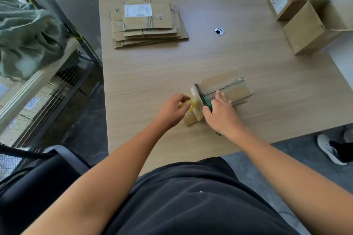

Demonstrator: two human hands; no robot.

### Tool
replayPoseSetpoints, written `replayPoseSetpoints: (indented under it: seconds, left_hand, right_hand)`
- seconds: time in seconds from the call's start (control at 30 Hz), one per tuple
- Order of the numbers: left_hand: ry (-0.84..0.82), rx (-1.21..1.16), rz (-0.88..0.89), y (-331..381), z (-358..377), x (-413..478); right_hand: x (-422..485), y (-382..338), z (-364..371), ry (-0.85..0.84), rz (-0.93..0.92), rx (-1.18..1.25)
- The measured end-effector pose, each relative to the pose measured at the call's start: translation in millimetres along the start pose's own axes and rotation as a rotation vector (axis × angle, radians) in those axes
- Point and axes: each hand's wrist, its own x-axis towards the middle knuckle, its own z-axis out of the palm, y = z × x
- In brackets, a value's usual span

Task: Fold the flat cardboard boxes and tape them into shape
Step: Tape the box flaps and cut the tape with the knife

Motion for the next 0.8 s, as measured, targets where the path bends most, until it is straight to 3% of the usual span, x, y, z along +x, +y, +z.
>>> replayPoseSetpoints:
  seconds: [0.1,0.23,0.37,0.63,0.73,0.8]
  left_hand:
    - [0.004,0.013,-0.016,-4.0,-7.1,-10.2]
    - [-0.087,0.250,-0.111,3.9,-17.4,3.6]
    - [-0.225,0.187,-0.267,4.7,-25.8,13.6]
    - [-0.100,0.328,-0.063,12.5,-24.8,-8.1]
    - [-0.026,0.274,0.008,8.0,-43.8,-13.1]
    - [-0.045,0.209,0.038,10.5,-62.7,-2.8]
  right_hand:
    - [1.8,-4.0,-7.5,-0.090,0.006,-0.066]
    - [7.4,-8.3,-19.1,-0.139,0.016,-0.032]
    - [8.5,-16.4,-17.9,-0.243,0.026,-0.182]
    - [9.7,-29.0,-7.2,-0.328,0.118,-0.317]
    - [4.1,-15.5,-15.5,-0.282,0.006,-0.156]
    - [-3.5,0.8,-19.2,-0.149,-0.038,0.066]
